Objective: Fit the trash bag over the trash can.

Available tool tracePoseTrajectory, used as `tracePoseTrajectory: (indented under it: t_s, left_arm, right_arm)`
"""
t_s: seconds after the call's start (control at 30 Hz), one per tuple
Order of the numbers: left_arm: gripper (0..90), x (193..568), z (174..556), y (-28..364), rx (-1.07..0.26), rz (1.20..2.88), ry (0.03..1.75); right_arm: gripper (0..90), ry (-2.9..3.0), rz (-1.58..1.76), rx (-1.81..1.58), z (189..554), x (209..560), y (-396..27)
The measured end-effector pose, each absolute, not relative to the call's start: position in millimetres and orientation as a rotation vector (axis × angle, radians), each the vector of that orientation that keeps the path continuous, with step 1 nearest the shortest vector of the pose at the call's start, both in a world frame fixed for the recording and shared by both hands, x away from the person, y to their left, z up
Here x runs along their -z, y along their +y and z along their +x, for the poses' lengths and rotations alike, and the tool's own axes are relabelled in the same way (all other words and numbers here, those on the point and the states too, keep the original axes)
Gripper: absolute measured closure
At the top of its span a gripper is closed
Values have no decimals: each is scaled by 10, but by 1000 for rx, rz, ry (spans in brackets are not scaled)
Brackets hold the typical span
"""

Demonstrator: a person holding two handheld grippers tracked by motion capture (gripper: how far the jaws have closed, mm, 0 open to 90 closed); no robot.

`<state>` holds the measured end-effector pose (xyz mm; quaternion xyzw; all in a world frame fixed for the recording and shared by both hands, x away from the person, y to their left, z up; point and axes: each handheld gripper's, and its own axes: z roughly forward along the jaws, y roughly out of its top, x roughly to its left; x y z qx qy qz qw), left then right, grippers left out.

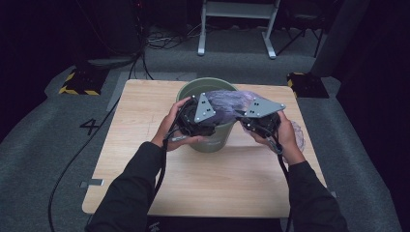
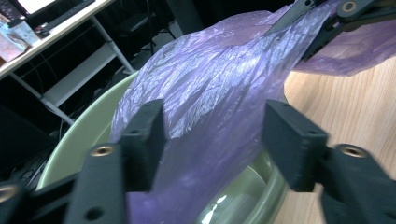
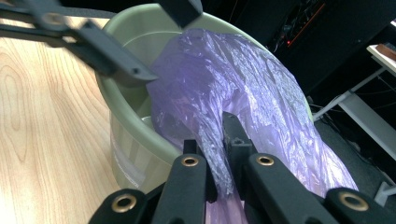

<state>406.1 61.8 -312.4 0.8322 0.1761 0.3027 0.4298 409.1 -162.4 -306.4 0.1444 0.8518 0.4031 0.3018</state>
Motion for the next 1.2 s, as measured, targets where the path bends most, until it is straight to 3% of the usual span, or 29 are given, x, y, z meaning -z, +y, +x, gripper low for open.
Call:
tracePoseTrajectory:
  t_s: [0.33, 0.5, 0.63, 0.73, 0.83, 1.07, 1.2]
  left_arm:
    - [798, 3149, 4121, 616, -788, 2112, 423]
    - [894, 3159, 4163, 638, -789, 2124, 430]
    - [897, 3168, 4185, 665, -772, 2119, 442]
    - [898, 3165, 4198, 699, -766, 2117, 452]
    - [899, 3170, 4222, 731, -758, 2113, 460]
    - [899, 3181, 4255, 817, -762, 2114, 489]
    - [899, 3195, 4274, 882, -753, 2106, 505]
  right_arm:
    - [845, 2266, 362, -1075, 4068, 3084, -1622]
    - [800, 2267, 361, -1085, 4051, 3095, -1622]
    - [700, 2264, 371, -1088, 4044, 3099, -1639]
    - [497, 2242, 416, -1090, 4045, 3083, -1666]
    - [365, 2248, 446, -1115, 4038, 3073, -1714]
    - [248, 2269, 469, -1088, 3929, 3098, -1871]
    - [247, 2267, 487, -1044, 3866, 3157, -2008]
